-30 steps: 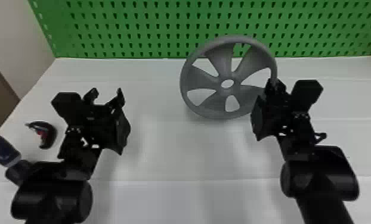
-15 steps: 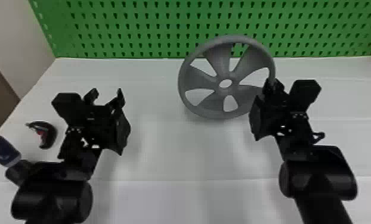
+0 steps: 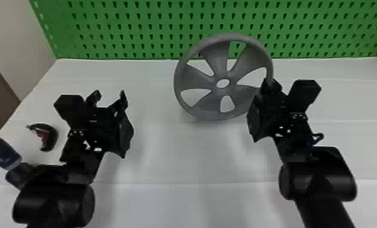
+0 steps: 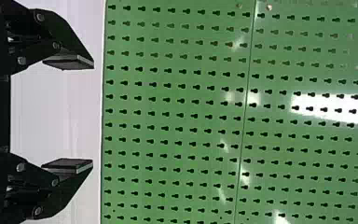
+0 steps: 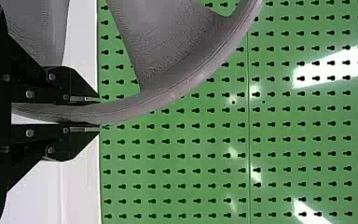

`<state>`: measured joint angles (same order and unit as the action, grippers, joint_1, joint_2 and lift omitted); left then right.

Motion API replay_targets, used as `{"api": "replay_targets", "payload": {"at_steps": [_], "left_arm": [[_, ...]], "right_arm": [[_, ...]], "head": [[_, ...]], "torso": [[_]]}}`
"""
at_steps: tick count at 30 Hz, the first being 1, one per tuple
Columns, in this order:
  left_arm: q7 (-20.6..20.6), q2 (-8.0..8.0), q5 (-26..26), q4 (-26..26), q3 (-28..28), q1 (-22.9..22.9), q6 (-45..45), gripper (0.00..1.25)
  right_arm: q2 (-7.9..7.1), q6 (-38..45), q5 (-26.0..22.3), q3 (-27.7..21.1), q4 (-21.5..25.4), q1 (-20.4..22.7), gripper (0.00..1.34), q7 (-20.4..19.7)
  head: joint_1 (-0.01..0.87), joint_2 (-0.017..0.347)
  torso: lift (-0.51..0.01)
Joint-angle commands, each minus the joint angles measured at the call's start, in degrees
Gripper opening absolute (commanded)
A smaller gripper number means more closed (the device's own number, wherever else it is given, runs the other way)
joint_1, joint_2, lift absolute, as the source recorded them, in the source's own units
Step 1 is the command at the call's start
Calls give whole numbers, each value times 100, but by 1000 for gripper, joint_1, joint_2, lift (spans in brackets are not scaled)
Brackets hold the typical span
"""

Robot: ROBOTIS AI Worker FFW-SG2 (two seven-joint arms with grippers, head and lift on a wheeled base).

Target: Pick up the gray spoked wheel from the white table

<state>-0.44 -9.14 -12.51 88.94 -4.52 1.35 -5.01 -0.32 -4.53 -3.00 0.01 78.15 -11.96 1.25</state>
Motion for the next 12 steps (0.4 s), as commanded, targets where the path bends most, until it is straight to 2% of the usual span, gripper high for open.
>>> {"api": "replay_targets", "payload": {"at_steps": [1,12], "left_arm": [[0,0,12,0,-5,6,0,752],[9,0,30,-9,4,-3,0,752]], "right_arm": [[-47,4,-61,70,-10,-17,242,6],[-47,4,-78,79,-36,-25,242,-2]], "head": [[770,44],[770,44]], "torso": [[-98],[-98]]}}
